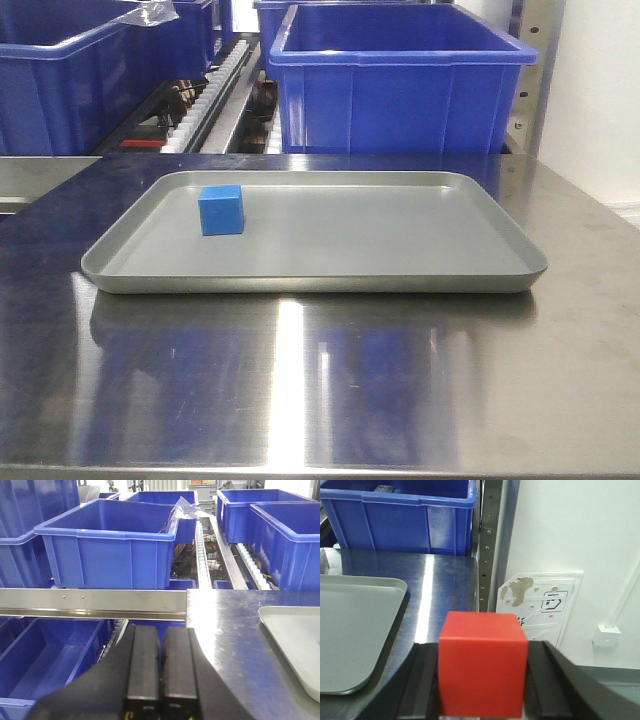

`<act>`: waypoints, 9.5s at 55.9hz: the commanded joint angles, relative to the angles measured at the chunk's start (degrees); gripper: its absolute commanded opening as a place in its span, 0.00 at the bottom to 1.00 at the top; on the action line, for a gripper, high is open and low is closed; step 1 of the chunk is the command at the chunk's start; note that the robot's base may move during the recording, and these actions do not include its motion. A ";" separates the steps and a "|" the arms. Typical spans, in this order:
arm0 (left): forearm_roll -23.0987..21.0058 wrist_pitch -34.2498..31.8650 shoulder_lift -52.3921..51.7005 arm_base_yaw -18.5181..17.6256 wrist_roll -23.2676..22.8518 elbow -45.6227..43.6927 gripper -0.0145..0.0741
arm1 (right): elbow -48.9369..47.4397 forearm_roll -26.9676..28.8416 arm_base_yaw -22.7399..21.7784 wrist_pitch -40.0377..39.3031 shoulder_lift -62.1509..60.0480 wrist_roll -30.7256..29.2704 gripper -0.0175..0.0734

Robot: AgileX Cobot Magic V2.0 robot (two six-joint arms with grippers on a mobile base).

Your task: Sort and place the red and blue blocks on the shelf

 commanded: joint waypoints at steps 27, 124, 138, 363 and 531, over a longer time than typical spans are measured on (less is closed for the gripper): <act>-0.30 -5.00 -1.32 0.13 -0.50 1.59 0.25 | -1.53 -0.88 -0.41 -4.77 0.32 -0.56 0.61; 3.28 28.21 73.79 -27.62 -22.64 -58.04 0.25 | -1.53 -0.88 -0.41 -4.72 0.32 -0.56 0.61; 9.25 40.97 86.42 -30.64 -35.59 -72.27 0.28 | -1.53 -0.88 -0.41 -4.72 0.32 -0.56 0.61; -7.37 1.77 35.02 -11.72 3.46 -28.21 0.43 | -1.53 -0.88 -0.41 -4.72 0.32 -0.56 0.61; -9.85 1.77 17.75 -4.86 2.56 -20.56 0.43 | -1.53 -0.88 -0.41 -4.72 0.32 -0.56 0.61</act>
